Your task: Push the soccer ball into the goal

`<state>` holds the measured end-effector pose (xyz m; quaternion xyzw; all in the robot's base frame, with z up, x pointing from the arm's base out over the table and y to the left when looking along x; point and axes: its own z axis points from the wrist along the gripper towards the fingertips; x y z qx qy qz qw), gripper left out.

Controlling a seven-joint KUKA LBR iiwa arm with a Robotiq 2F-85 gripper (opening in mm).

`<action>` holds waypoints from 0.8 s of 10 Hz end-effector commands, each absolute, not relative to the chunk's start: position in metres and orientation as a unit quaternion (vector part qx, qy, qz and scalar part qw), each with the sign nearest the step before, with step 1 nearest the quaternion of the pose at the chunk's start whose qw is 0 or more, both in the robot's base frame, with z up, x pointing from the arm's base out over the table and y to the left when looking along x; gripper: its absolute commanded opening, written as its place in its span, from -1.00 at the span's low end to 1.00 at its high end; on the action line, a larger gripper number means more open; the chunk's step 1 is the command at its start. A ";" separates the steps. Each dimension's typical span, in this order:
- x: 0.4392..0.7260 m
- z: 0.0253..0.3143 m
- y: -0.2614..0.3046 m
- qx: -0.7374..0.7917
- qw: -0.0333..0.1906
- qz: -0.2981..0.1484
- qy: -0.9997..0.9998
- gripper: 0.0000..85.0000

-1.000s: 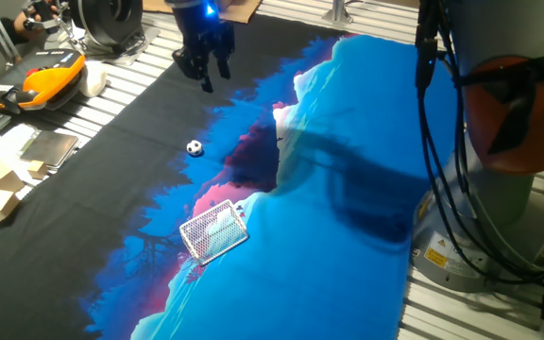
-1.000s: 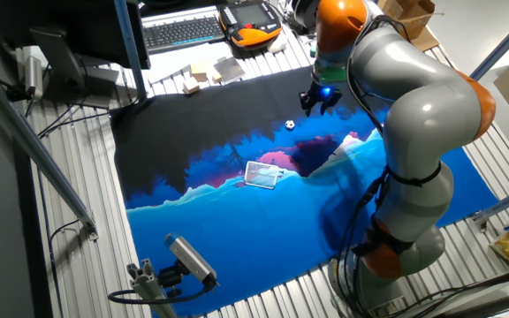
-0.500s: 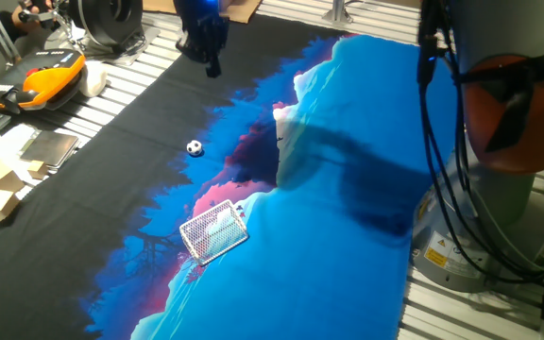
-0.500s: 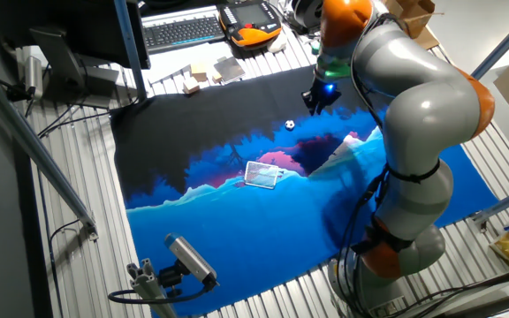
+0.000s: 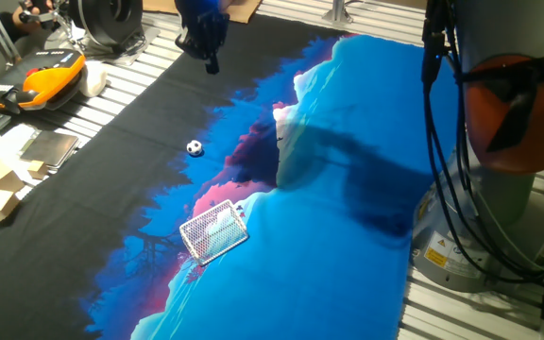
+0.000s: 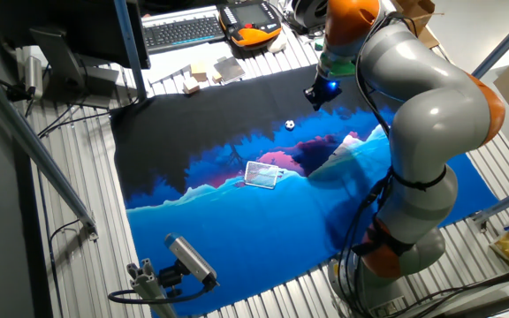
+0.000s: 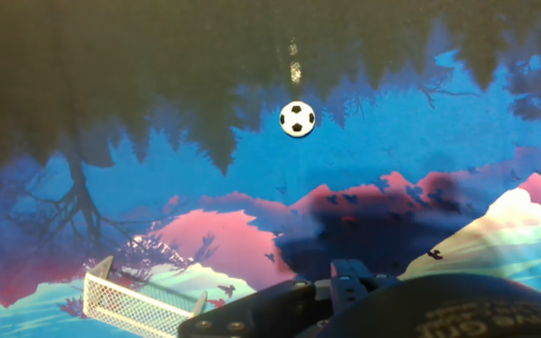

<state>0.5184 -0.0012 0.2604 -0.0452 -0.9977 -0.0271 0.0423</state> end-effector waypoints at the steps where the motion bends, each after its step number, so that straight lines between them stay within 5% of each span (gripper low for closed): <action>1: 0.518 0.261 -0.001 -0.042 0.040 -0.027 -0.998 -1.00; 8: 0.518 0.259 -0.001 -0.011 0.031 -0.043 -0.999 -1.00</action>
